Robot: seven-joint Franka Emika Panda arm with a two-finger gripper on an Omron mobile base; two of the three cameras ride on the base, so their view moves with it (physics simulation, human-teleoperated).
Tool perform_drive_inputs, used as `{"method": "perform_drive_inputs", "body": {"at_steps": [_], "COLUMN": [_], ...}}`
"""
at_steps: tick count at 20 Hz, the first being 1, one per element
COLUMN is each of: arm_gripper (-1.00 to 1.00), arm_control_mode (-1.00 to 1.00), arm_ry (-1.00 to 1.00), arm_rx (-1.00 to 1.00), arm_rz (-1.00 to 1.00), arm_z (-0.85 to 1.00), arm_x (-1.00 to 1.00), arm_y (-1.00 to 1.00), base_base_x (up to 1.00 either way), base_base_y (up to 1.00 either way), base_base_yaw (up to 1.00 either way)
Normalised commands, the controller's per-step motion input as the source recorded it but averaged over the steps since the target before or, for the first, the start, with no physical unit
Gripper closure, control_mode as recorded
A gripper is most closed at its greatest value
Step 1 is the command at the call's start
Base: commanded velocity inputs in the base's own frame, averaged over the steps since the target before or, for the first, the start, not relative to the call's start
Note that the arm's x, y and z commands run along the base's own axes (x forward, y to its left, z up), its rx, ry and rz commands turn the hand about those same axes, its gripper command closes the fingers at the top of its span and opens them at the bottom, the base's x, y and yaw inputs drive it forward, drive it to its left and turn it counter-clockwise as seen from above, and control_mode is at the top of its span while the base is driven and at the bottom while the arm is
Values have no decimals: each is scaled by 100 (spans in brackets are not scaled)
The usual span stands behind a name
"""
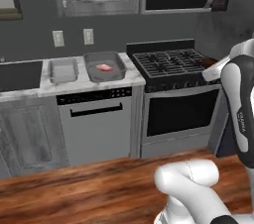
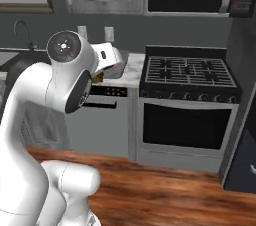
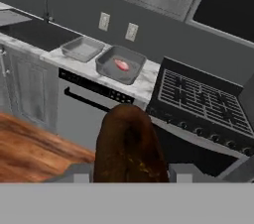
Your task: Place one sweet potato and one steak in each tupperware on the nearby counter, to pack two identical lunches.
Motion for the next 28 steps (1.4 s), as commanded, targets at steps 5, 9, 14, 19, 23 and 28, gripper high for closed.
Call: {"method": "perform_drive_inputs", "body": {"at_steps": [5,9,14,19,23,28], "arm_gripper": [100,100,100,100,100,100], "arm_control_mode": [100,100,100,100,100,100], "arm_ry": [0,0,0,0,0,0], "arm_rx": [0,0,0,0,0,0], "arm_rz": [0,0,0,0,0,0], "arm_z": [0,0,0,0,0,0], "arm_x": [0,0,0,0,0,0], "arm_y": [0,0,0,0,0,0], "base_base_x": [78,87,79,62,66,79], "base_base_y": [100,93,37,0,0,0], "base_base_yaw": [-21,-24,-21,-13,-5,0]}}
